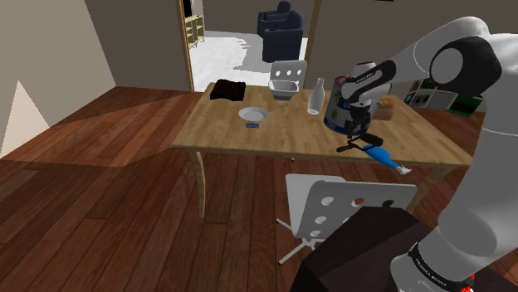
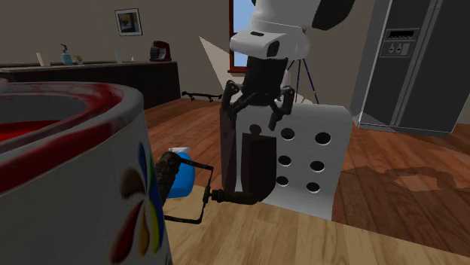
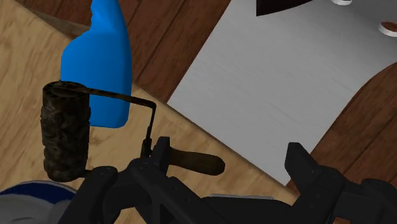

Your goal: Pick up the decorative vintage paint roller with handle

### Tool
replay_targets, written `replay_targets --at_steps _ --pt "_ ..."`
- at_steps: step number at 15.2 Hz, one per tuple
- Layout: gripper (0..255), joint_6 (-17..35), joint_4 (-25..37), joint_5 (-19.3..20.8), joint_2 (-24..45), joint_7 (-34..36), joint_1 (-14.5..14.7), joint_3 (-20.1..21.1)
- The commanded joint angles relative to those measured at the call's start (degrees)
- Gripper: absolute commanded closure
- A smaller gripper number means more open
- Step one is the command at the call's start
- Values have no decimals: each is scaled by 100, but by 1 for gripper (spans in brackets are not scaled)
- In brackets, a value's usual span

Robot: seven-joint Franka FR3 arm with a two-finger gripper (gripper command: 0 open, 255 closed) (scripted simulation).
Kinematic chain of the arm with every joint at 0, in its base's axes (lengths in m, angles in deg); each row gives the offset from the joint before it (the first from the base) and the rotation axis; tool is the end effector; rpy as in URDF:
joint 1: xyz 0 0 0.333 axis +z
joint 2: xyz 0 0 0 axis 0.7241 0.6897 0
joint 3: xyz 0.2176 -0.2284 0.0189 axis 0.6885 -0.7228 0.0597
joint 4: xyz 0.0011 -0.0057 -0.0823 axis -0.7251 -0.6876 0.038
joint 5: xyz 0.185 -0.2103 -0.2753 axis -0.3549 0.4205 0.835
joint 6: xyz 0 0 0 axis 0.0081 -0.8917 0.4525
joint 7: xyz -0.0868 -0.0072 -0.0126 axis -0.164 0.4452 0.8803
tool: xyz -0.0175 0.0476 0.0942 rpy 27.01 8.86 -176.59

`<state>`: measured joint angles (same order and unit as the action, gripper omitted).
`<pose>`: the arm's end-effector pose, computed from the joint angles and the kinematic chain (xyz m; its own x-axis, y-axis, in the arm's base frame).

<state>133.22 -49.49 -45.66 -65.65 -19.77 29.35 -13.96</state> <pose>0.5097 -0.3296 0.3018 0.9692 -0.1474 -0.1974 -0.1273 -0.9856 0.1110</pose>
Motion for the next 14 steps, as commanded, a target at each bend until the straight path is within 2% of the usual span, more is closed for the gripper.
replay_targets --at_steps 1,9,14 --pt "0 26 372 -81 451 -56 -128 -27" --pt "0 -241 2163 -347 2158 -234 -741 -94" --pt "0 -82 2281 -386 2448 -216 -802 -64"
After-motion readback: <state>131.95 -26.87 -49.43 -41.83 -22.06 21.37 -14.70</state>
